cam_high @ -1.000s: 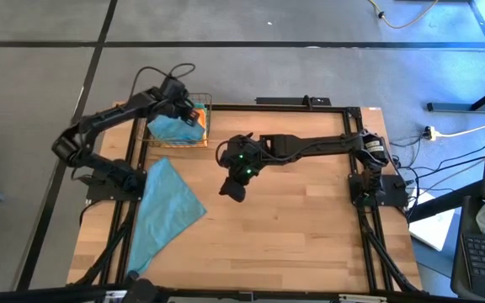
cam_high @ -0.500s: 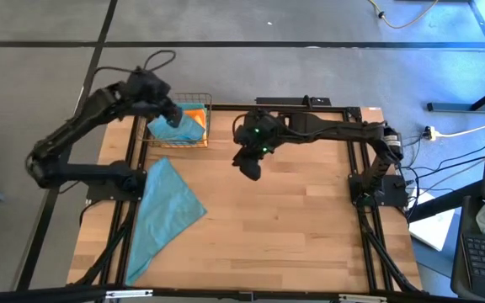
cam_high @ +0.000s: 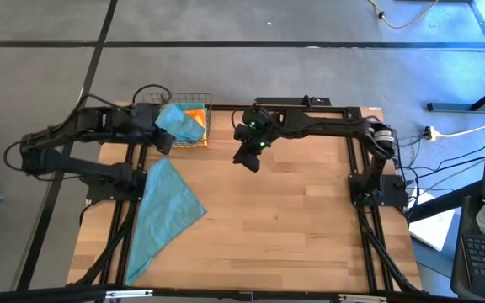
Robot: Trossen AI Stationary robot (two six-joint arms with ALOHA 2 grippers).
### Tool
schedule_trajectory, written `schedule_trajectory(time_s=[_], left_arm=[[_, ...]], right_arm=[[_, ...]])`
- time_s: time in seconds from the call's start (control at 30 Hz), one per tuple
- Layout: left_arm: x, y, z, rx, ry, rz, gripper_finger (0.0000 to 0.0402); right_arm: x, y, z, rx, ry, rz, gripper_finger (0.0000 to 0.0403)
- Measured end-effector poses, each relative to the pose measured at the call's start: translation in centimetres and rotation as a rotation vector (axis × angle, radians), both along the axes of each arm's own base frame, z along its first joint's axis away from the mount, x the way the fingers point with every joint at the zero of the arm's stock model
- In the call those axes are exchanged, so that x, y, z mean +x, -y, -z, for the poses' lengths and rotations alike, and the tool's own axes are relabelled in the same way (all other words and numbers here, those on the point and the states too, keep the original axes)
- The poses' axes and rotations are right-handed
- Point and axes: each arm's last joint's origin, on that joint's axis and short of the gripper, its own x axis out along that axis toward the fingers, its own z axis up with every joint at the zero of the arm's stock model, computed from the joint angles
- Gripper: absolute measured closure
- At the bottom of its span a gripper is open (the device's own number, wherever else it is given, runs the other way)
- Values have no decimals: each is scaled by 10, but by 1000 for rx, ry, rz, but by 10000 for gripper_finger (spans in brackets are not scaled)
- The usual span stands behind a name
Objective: Fold microfiber towels
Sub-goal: Fold the light blue microfiber cloth
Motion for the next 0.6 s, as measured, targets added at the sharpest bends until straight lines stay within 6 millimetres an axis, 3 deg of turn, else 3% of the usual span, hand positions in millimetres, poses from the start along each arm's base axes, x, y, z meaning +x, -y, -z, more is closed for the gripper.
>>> schedule_trajectory(time_s=[0.23,0.47,0.6], left_arm=[[15,16,-5,-26,103,64,294],[7,24,6,-113,-50,201,294],[5,25,5,-133,-41,253,294]], right_arm=[[21,13,40,-18,12,75,301],[39,27,56,74,100,192,302],[40,31,63,141,89,186,302]])
